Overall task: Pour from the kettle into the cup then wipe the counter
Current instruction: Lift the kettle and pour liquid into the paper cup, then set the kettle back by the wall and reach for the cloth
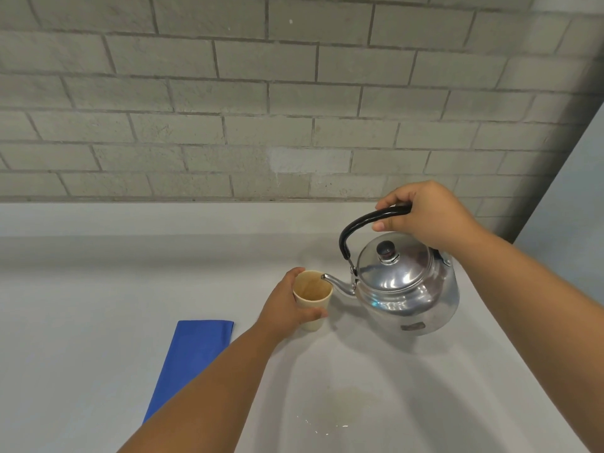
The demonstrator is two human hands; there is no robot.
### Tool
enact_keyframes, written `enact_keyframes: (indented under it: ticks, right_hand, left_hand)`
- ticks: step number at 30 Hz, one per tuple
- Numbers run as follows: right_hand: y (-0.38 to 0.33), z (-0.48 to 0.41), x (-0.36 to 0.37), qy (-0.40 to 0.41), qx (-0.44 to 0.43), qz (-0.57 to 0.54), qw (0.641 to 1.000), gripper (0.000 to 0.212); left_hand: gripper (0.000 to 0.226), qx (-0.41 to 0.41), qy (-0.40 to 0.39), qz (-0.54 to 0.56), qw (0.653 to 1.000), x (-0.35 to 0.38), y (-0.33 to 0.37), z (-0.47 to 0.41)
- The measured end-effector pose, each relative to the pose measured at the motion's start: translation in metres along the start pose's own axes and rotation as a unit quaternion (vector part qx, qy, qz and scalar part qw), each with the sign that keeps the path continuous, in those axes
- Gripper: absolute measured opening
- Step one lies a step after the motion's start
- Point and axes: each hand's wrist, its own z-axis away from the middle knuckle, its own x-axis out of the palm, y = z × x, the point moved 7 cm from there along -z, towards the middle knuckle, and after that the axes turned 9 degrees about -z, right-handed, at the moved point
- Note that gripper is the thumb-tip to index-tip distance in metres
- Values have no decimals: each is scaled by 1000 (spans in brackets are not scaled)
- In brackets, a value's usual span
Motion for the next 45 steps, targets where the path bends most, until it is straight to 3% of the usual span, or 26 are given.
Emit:
enact_keyframes:
  ticks: [4, 7, 12, 17, 21, 26, 32, 36, 45]
  right_hand:
    - [9, 3, -7, 13, 13, -24, 1000, 21]
    - [14, 5, -14, 30, 20, -41, 998, 21]
    - [24, 3, -27, 47, 31, -79, 995, 21]
    - [38, -1, -46, 71, 21, -119, 990, 25]
    - [59, -7, -68, 102, 30, -166, 980, 19]
    - [87, -27, -91, 82, 30, -124, 989, 20]
    - [129, -62, -108, 47, 36, 102, 993, 24]
    - [154, -83, -108, -5, 49, 181, 982, 21]
    - [213, -128, -98, -64, 77, 231, 968, 22]
  left_hand:
    - [141, -18, -32, -25, 999, -5, 8, 1]
    - [146, 7, 9, -39, 999, -27, 40, -2]
    - [112, 116, 84, -87, 986, -48, 135, -18]
    - [70, 186, -2, -192, 964, -14, 213, -45]
    - [8, 222, -5, -267, 938, 9, 244, -60]
    - [9, 226, -24, -303, 926, 33, 269, -88]
    - [21, 217, -66, -386, 894, 72, 285, -132]
    - [21, 195, -91, -397, 892, 98, 280, -166]
    - [14, 185, -81, -405, 892, 140, 260, -229]
